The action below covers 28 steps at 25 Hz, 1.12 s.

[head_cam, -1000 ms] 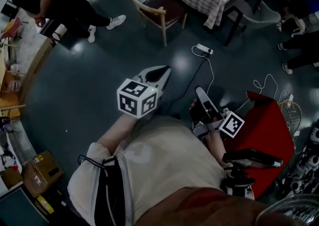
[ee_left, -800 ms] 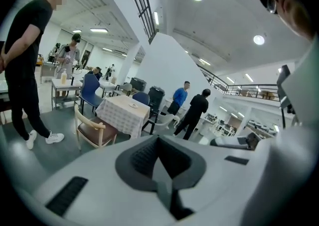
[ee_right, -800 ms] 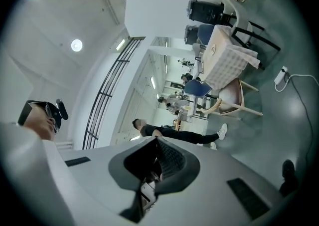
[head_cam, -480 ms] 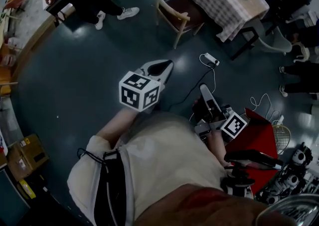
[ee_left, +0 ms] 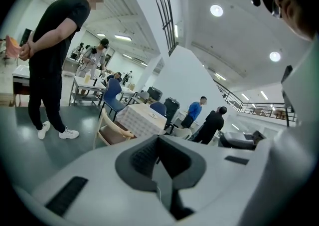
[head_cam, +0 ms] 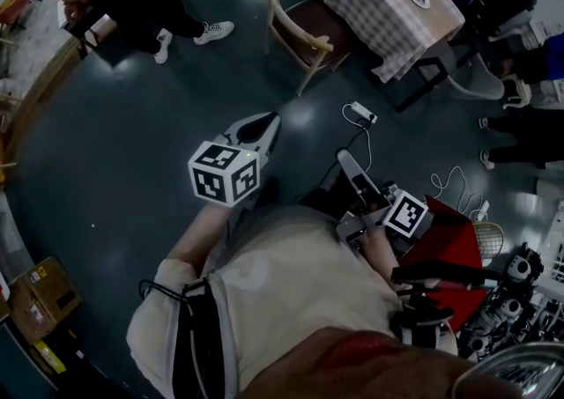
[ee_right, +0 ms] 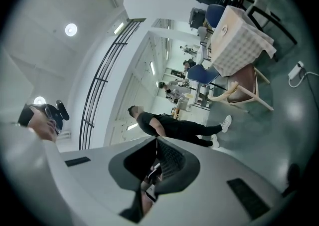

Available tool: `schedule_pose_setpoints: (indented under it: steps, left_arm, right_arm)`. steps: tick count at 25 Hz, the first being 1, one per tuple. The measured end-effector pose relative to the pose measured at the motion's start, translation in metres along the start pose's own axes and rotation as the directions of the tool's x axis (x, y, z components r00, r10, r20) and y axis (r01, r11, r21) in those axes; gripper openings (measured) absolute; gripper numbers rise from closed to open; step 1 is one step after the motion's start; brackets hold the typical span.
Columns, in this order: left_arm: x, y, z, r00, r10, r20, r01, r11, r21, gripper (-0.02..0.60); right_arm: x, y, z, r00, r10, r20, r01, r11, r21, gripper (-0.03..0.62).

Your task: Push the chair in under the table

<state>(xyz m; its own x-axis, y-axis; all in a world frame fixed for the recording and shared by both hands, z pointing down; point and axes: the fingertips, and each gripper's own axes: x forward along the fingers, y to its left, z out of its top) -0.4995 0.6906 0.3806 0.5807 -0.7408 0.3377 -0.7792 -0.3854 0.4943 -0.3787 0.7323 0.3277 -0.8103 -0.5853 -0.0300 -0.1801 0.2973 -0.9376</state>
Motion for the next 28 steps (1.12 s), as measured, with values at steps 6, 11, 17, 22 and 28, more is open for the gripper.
schedule_pose_setpoints:
  steps: [6, 11, 17, 22, 28]
  left_arm:
    - [-0.008, 0.01, 0.007, 0.999, 0.01, 0.039, -0.009, 0.999, -0.037, 0.006]
    - [-0.021, 0.023, 0.008, 0.998, 0.048, 0.052, -0.044, 0.997, -0.063, 0.006]
    - [-0.024, 0.028, 0.01, 0.994, 0.096, 0.05, -0.093, 0.993, -0.07, 0.006]
    - [-0.005, 0.018, 0.016, 0.996, 0.09, 0.006, -0.089, 0.995, -0.047, 0.006]
    - [0.054, 0.033, 0.057, 0.987, 0.158, -0.039, -0.158, 0.987, -0.003, 0.006]
  right_arm:
    - [0.012, 0.001, -0.002, 0.999, -0.021, -0.03, 0.021, 1.0, -0.004, 0.012]
    - [0.024, -0.002, -0.005, 0.997, -0.013, -0.073, 0.013, 1.0, 0.009, 0.012]
    - [0.031, -0.001, 0.01, 0.997, 0.027, -0.075, -0.027, 1.0, 0.01, 0.012]
    - [0.033, -0.014, 0.026, 0.996, 0.041, -0.08, -0.039, 0.999, 0.035, 0.012]
    - [0.073, -0.033, 0.093, 0.991, 0.097, -0.09, -0.097, 0.995, 0.011, 0.012]
